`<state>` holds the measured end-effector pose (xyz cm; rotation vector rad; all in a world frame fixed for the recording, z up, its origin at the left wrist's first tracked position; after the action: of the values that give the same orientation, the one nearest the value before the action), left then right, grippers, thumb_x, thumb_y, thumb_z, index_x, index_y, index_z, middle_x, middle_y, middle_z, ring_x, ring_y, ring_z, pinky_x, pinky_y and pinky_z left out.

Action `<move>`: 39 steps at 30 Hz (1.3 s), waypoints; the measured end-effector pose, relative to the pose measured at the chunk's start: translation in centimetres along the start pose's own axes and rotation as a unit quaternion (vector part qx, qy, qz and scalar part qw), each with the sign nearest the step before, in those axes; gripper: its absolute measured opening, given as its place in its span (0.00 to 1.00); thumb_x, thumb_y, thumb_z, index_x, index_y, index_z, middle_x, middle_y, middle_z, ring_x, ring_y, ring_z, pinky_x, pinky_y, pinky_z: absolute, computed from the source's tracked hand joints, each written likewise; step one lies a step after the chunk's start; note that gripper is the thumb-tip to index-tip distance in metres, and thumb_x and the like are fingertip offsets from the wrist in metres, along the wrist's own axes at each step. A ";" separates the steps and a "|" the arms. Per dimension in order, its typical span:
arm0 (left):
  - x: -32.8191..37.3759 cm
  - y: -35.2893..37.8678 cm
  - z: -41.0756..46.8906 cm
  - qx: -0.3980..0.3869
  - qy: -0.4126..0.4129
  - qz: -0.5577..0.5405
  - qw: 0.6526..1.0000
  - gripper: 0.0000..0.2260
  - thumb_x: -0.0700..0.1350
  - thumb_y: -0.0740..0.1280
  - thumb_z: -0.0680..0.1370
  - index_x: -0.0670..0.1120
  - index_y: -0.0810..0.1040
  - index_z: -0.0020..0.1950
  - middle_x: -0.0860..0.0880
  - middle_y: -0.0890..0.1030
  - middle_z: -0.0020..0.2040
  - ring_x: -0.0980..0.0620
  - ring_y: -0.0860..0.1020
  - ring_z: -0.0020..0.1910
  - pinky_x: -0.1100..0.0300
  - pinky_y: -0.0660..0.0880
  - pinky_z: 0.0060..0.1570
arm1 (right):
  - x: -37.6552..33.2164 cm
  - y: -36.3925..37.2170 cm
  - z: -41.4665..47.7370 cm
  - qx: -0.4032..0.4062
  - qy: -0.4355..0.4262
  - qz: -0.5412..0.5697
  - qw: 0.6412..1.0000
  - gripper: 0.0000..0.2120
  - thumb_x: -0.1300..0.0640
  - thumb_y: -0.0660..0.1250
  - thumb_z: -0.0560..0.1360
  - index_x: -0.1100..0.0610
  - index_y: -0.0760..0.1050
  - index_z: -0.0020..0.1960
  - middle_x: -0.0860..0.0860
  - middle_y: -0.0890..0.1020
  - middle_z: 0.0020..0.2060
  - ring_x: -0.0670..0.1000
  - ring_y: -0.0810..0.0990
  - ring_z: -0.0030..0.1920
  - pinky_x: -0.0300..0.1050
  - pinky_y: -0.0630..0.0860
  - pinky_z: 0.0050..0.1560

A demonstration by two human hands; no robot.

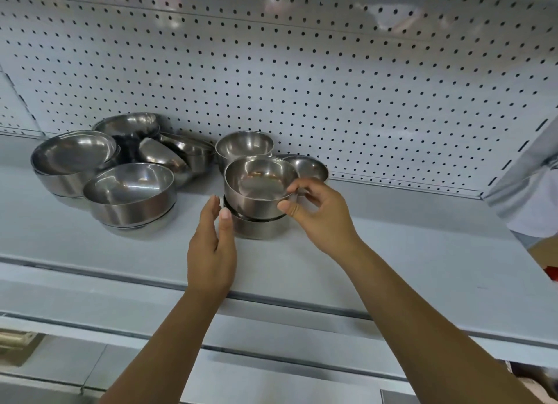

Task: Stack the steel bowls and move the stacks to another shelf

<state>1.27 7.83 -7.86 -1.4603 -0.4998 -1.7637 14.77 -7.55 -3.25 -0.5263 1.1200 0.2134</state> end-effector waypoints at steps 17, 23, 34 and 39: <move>0.2 -0.3 -0.4 -0.027 0.061 -0.037 0.997 0.21 0.56 0.54 0.86 0.51 0.72 0.76 0.58 0.77 0.71 0.62 0.71 0.72 0.56 0.69 0.73 | 0.2 1.1 -1.8 -0.017 0.043 0.016 0.999 0.38 0.50 0.79 0.73 0.36 0.63 0.75 0.30 0.73 0.67 0.32 0.73 0.68 0.37 0.69 0.71; 0.7 -0.5 -1.3 -0.024 0.117 -0.064 0.991 0.20 0.52 0.56 0.84 0.43 0.84 0.61 0.53 0.86 0.58 0.53 0.81 0.62 0.53 0.78 0.62 | 1.6 1.1 -3.3 -0.022 0.101 0.054 0.993 0.57 0.50 0.85 0.65 0.36 0.50 0.80 0.32 0.68 0.69 0.40 0.72 0.70 0.46 0.75 0.71; 3.2 -0.3 5.9 -0.041 0.032 0.072 0.996 0.20 0.53 0.64 0.83 0.52 0.69 0.75 0.52 0.80 0.62 0.54 0.78 0.61 0.57 0.73 0.60 | 2.2 -0.3 -4.5 0.045 0.076 0.073 0.993 0.58 0.49 0.88 0.59 0.33 0.56 0.77 0.34 0.71 0.71 0.46 0.76 0.70 0.49 0.79 0.66; 3.3 1.3 10.8 -0.069 0.070 0.195 0.976 0.24 0.50 0.67 0.82 0.51 0.66 0.78 0.41 0.75 0.69 0.42 0.74 0.66 0.53 0.72 0.59 | 2.2 -0.3 -4.7 0.056 0.075 0.079 0.992 0.58 0.50 0.88 0.59 0.35 0.57 0.78 0.32 0.72 0.70 0.43 0.75 0.70 0.48 0.78 0.68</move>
<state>9.15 13.74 -2.06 -1.4032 -0.0112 -1.5905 12.04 -10.37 -6.71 -0.3579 1.3144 0.2486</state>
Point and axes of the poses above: each hand's wrist, its own z-axis towards the middle knuckle, its own y-axis out of the palm, x = y × z, the point moved 2 cm from there along z, towards the middle knuckle
